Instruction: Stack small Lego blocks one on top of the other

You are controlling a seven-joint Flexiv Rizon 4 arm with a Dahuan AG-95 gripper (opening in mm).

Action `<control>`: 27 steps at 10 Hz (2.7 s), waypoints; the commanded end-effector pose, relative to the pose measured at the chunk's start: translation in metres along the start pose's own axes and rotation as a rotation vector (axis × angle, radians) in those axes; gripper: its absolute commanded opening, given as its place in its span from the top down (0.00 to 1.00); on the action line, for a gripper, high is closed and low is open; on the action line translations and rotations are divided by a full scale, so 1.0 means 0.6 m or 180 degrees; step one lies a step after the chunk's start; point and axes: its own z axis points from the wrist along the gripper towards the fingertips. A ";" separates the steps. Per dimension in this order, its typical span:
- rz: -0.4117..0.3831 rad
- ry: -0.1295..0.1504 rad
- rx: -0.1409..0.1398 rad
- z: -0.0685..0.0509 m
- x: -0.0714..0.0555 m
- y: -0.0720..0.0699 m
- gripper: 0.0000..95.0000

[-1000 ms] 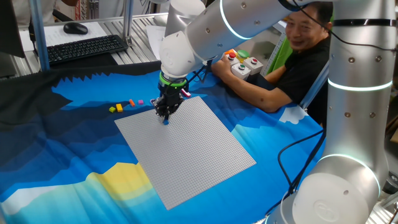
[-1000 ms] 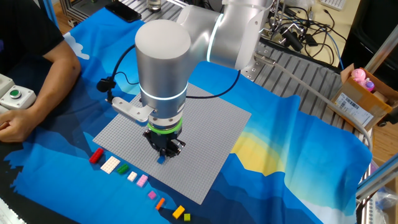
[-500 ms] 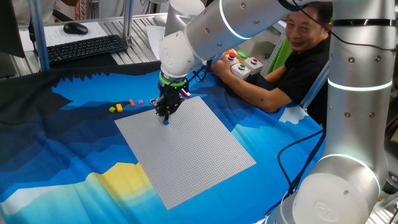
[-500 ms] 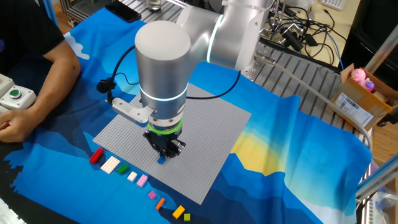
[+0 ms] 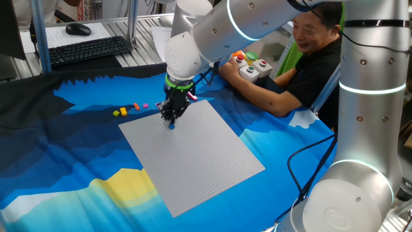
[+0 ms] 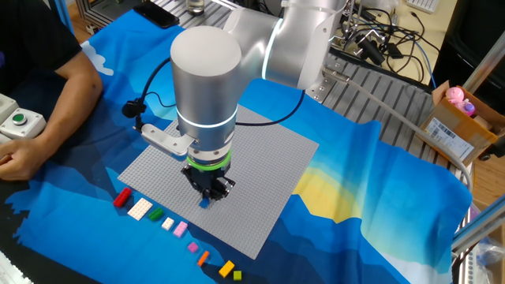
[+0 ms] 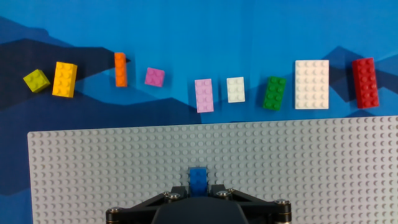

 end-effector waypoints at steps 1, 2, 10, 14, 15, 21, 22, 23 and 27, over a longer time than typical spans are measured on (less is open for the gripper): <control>-0.0003 0.0003 0.0003 -0.001 0.000 0.001 1.00; 0.0002 0.0001 0.0002 -0.001 0.000 0.001 1.00; 0.0045 0.0046 0.0042 -0.001 0.000 0.001 1.00; 0.0043 0.0045 0.0028 0.001 0.000 0.001 1.00; 0.0035 0.0040 0.0028 0.002 -0.001 0.001 1.00; 0.0033 0.0093 0.0019 0.001 -0.007 0.004 1.00; 0.0037 0.0097 0.0020 0.002 -0.006 0.005 1.00; 0.0041 0.0089 0.0020 0.006 -0.005 0.006 1.00; 0.0039 0.0098 0.0029 0.005 -0.005 0.005 1.00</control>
